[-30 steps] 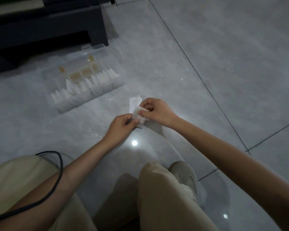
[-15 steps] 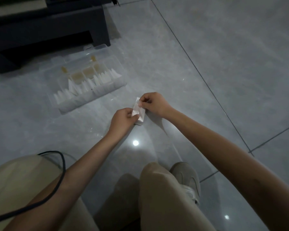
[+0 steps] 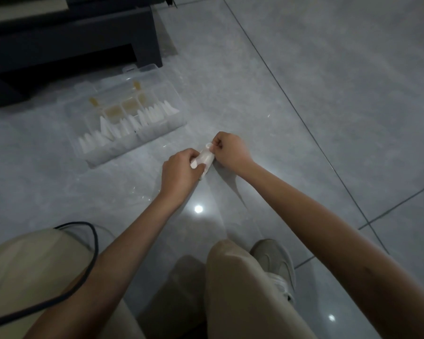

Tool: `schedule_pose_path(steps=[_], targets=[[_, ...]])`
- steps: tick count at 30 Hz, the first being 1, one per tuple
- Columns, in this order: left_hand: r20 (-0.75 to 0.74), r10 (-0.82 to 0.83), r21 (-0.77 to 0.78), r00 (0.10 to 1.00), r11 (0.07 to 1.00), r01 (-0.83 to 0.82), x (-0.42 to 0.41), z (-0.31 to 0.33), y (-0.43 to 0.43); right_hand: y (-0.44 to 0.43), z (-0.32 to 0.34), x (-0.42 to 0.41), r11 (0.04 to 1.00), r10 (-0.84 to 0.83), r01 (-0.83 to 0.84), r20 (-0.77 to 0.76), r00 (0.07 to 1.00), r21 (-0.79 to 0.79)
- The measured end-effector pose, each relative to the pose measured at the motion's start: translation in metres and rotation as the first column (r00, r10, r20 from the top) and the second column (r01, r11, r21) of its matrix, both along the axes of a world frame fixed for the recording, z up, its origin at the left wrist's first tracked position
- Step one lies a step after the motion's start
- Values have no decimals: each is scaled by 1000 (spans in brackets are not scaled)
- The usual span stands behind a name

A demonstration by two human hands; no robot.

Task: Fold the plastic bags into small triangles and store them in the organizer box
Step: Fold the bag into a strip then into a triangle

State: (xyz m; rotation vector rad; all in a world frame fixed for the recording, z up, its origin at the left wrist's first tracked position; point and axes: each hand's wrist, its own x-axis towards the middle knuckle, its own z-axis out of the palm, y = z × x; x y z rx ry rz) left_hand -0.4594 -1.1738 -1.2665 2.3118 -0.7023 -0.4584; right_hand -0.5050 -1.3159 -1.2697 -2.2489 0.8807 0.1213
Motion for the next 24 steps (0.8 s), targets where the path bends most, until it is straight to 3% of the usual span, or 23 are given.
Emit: schedule_pose_path(steps=[4, 11, 19, 24], targets=[[59, -4, 4, 998, 1000, 4, -2, -1, 1, -5, 0, 2, 991, -96, 95, 13, 995, 91], [95, -17, -5, 995, 1000, 18, -3, -1, 6, -12, 4, 6, 993, -91, 96, -84, 992, 68], [-114, 156, -194, 981, 965, -176, 2, -10, 2, -13, 6, 6, 988, -104, 114, -93, 990, 103], [69, 55, -88, 996, 995, -49, 2, -14, 6, -16, 7, 5, 983, -101, 114, -94, 990, 142]])
